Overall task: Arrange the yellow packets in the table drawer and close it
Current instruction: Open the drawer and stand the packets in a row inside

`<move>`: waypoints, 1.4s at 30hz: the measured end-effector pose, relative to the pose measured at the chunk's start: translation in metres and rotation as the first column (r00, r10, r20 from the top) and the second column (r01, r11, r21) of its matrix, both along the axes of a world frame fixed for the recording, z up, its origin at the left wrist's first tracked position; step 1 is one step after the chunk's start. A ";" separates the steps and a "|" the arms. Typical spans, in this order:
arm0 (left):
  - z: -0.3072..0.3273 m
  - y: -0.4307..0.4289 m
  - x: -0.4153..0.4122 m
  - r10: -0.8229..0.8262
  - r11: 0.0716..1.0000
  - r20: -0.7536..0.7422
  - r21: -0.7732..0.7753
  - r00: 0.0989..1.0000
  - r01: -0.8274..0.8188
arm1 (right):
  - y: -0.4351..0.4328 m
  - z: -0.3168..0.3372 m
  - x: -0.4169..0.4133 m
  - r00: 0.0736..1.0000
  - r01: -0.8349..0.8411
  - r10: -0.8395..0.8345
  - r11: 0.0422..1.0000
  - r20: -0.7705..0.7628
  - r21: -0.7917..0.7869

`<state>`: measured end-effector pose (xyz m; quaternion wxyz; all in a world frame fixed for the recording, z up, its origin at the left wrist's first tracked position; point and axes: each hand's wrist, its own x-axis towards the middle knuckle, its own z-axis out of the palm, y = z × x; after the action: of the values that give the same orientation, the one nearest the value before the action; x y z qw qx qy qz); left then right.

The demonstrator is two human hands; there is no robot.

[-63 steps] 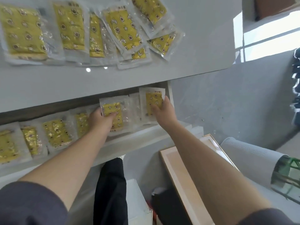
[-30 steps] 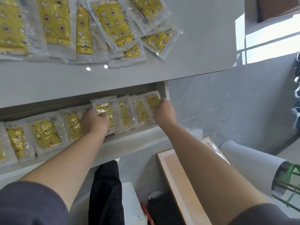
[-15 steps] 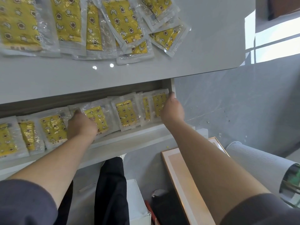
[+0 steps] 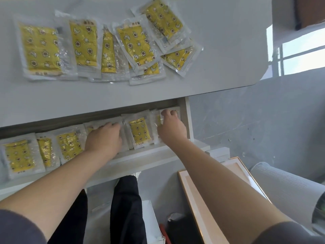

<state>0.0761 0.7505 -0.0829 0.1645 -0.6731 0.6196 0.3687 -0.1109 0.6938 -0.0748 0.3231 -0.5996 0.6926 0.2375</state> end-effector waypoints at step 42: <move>0.101 -0.247 0.014 -0.030 0.999 -0.481 -0.028 0.876 0.018 | -0.193 0.095 -0.032 0.411 0.823 -0.737 0.553 0.537 0.130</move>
<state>0.0899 0.5031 0.0186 0.0021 -0.5544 0.6535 0.5153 -0.1425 0.5004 0.0198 0.5272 -0.2693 0.7874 -0.1720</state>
